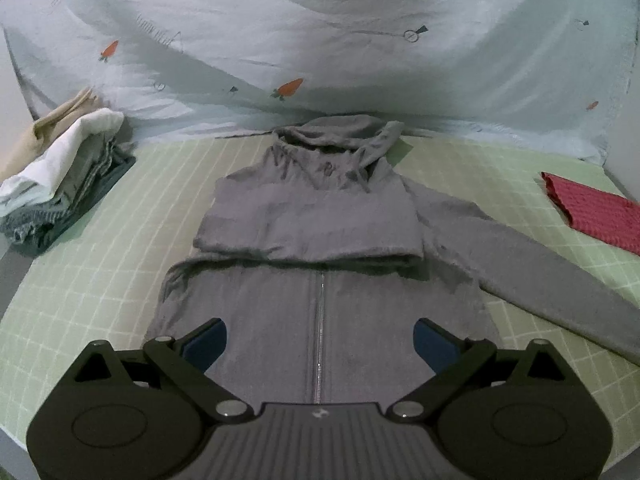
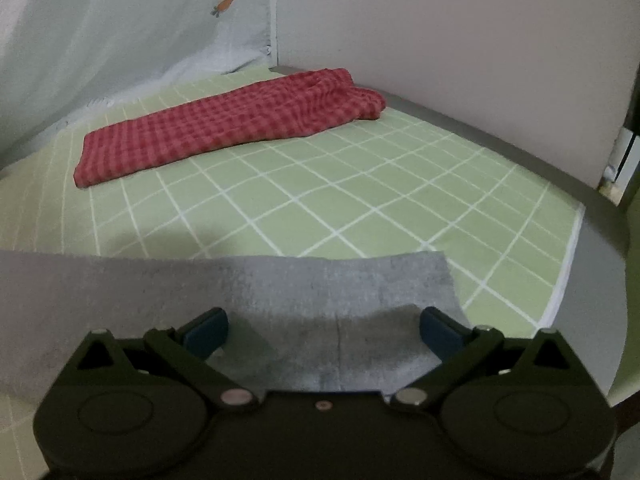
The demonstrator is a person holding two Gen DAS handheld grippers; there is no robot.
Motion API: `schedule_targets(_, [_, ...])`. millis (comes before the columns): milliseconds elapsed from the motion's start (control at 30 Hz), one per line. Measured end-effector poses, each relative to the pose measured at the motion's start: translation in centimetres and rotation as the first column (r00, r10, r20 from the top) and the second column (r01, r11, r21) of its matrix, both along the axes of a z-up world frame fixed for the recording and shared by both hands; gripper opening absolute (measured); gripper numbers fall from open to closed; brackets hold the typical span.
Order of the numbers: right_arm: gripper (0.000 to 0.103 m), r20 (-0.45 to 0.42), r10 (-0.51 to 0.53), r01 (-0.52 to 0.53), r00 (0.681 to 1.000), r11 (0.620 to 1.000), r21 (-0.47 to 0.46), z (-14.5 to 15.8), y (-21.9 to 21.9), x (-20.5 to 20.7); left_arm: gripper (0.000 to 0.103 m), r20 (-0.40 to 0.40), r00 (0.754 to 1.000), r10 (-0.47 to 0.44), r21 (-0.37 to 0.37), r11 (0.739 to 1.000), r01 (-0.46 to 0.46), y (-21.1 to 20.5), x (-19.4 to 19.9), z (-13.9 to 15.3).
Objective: Fold clothes
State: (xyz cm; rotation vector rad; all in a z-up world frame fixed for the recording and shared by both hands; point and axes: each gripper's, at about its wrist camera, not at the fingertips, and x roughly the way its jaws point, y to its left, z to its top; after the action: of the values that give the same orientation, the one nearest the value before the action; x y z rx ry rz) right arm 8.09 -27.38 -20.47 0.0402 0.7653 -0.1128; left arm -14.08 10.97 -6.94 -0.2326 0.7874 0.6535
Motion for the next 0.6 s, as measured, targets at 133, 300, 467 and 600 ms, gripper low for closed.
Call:
schedule_targets(133, [0.103,-0.011,-0.003,0.003,1.000,1.000,0.018,0.1,0.6,0.1,0.099,0.005,1.000,-0.016,0.013,1.000,0.016,-0.2,-0.1,0.4])
schedule_targets(300, [0.057,0.025,0.050,-0.051,0.998,0.998,0.036,0.5,2.3,-1.0,0.099,0.010,1.000,-0.030,0.031,0.999,0.029,0.2,-0.6,0.8])
schedule_targets(467, [0.015,0.032,-0.053,0.045,0.998,0.976,0.213,1.0,2.1,-1.7,0.099,0.021,1.000,-0.001,0.035,0.999,0.001,2.1,-2.0,1.1])
schedule_targets(600, [0.013,-0.046,-0.152,0.153,0.987,0.828,0.539,0.6,1.5,-1.8,0.099,0.035,0.999,0.027,0.027,0.999,-0.028,4.3,-3.1,1.4])
